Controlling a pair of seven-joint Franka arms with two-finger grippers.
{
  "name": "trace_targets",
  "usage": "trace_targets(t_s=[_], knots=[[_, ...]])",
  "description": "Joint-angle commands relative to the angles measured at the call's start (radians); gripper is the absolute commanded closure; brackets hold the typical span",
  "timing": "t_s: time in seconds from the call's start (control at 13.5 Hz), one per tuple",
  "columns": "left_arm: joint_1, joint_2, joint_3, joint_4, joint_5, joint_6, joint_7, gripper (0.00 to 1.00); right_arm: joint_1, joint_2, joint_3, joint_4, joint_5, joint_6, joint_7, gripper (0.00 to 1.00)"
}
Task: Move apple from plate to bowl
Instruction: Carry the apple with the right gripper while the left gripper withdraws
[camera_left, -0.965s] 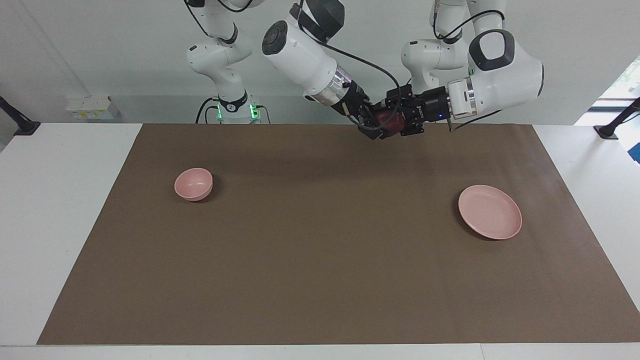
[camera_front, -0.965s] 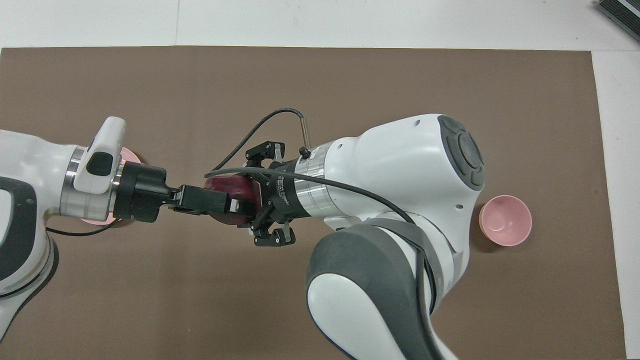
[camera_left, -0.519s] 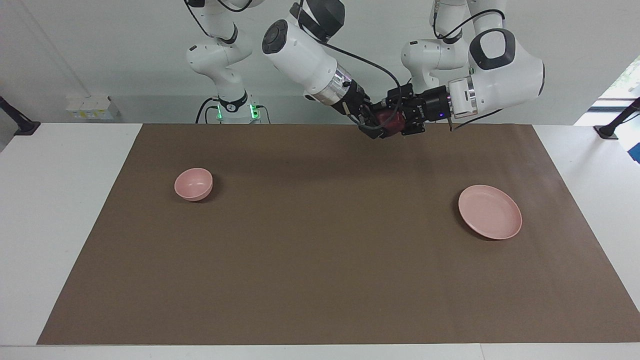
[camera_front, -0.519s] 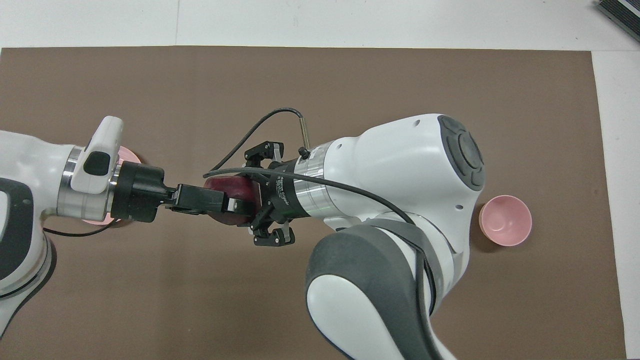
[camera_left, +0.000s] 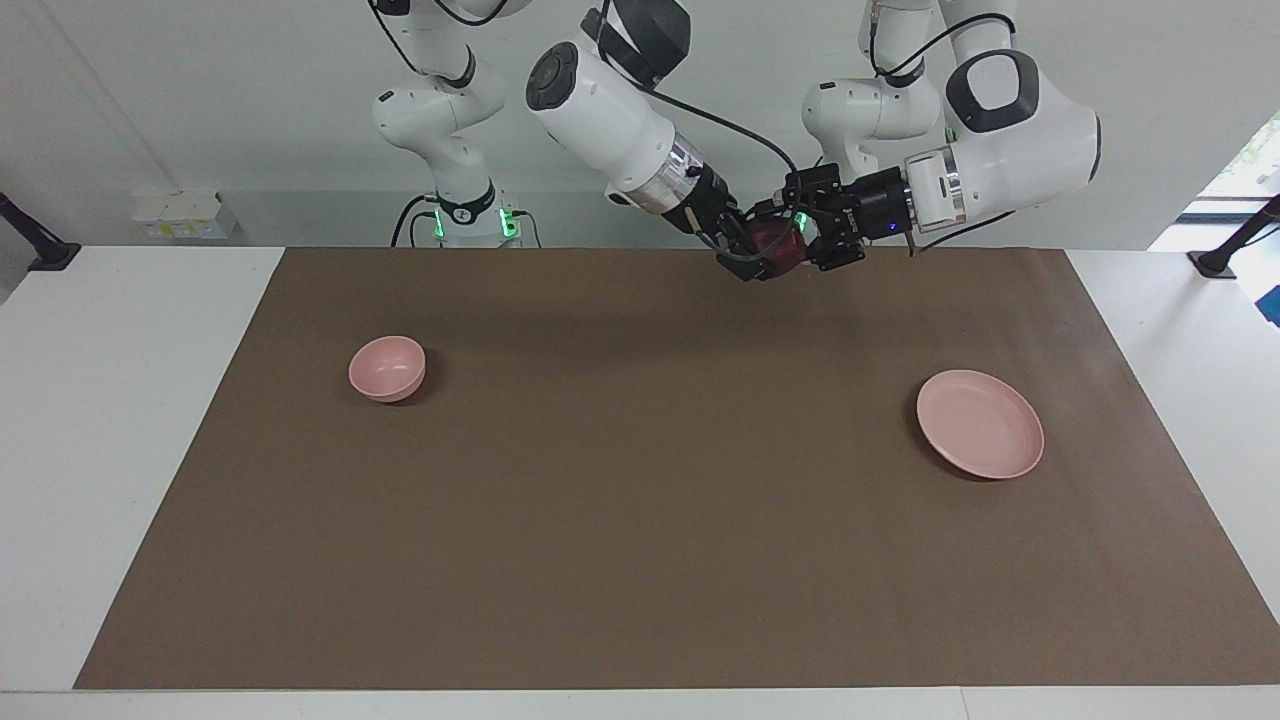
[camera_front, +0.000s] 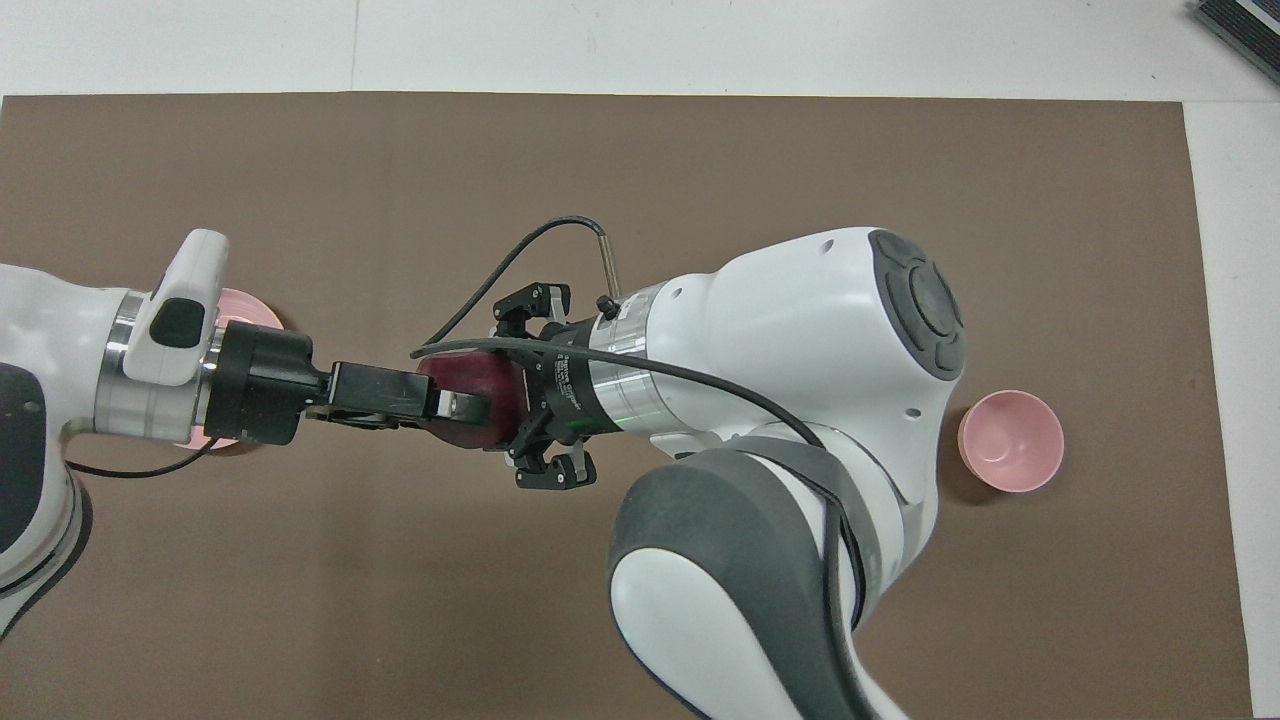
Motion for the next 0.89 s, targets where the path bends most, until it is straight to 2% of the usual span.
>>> trace_targets(t_s=[0.0, 0.22, 0.37, 0.52, 0.67, 0.82], knots=[[0.000, -0.015, 0.006, 0.040, 0.103, -0.009, -0.089, 0.00, -0.013, -0.021, -0.003, 0.003, -0.108, -0.035, -0.032, 1.00], [0.001, -0.015, 0.009, 0.089, 0.244, -0.009, -0.172, 0.00, -0.048, -0.052, -0.006, 0.003, -0.223, -0.042, -0.089, 1.00], [0.012, -0.015, 0.010, 0.121, 0.404, -0.007, -0.203, 0.00, -0.053, -0.066, -0.011, 0.003, -0.258, -0.072, -0.115, 1.00], [0.018, -0.015, 0.010, 0.147, 0.548, -0.010, -0.226, 0.00, -0.081, -0.092, -0.010, 0.006, -0.348, -0.112, -0.190, 1.00], [0.018, -0.014, 0.012, 0.169, 0.713, -0.009, -0.248, 0.00, -0.140, -0.109, -0.011, 0.033, -0.363, -0.165, -0.311, 1.00], [0.018, -0.011, 0.012, 0.184, 0.838, -0.012, -0.251, 0.00, -0.203, -0.110, -0.011, 0.064, -0.363, -0.248, -0.545, 1.00]])
